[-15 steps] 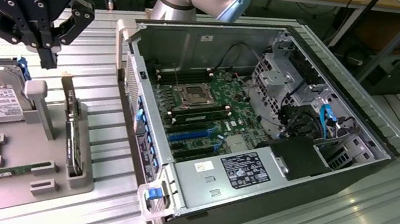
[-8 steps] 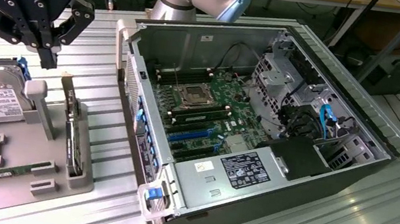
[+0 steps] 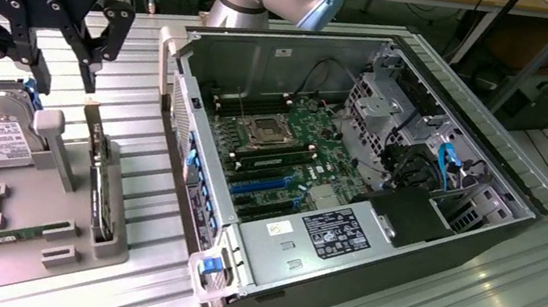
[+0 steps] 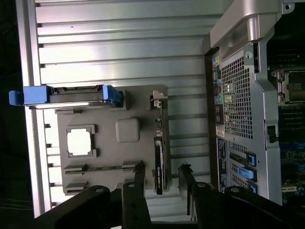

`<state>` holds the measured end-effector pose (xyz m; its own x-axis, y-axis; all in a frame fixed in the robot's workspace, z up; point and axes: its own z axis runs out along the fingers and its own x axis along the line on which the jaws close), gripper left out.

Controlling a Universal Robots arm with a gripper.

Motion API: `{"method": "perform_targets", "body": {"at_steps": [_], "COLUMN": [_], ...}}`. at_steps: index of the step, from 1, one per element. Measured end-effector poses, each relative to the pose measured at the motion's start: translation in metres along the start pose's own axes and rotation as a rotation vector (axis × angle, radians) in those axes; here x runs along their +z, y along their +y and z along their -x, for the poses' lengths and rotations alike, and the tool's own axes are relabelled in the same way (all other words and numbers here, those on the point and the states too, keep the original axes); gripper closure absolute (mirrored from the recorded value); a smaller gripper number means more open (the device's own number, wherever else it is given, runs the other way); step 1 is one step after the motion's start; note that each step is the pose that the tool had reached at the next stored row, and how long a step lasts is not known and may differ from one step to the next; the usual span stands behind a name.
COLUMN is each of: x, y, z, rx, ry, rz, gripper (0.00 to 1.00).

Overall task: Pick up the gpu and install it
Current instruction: 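Pick up the gpu and move the gpu toward the slot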

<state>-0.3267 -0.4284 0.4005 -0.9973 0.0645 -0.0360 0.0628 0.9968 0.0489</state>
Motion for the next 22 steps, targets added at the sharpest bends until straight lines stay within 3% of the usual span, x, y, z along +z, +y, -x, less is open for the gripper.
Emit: {"method": "perform_targets", "body": {"at_steps": [1,3,6,7,13,15,18,22], "x": [0.0,0.0,0.0,0.0002,0.0065,0.0098,0.0129,0.0163], "y": [0.0,0.0,0.0,0.0,-0.0003,-0.0005,-0.0006,-0.0008], "z": [0.0,0.0,0.0,0.0,0.0,0.0,-0.001,0.0], "rx": [0.0,0.0,0.0,0.0,-0.041,-0.045,-0.045,-0.045], "ry": [0.0,0.0,0.0,0.0,0.002,0.0028,0.0029,0.0029], "rz": [0.0,0.0,0.0,0.0,0.0016,0.0133,0.0191,0.0159], "gripper": [0.58,0.46,0.4,0.34,0.34,0.34,0.34,0.34]}}
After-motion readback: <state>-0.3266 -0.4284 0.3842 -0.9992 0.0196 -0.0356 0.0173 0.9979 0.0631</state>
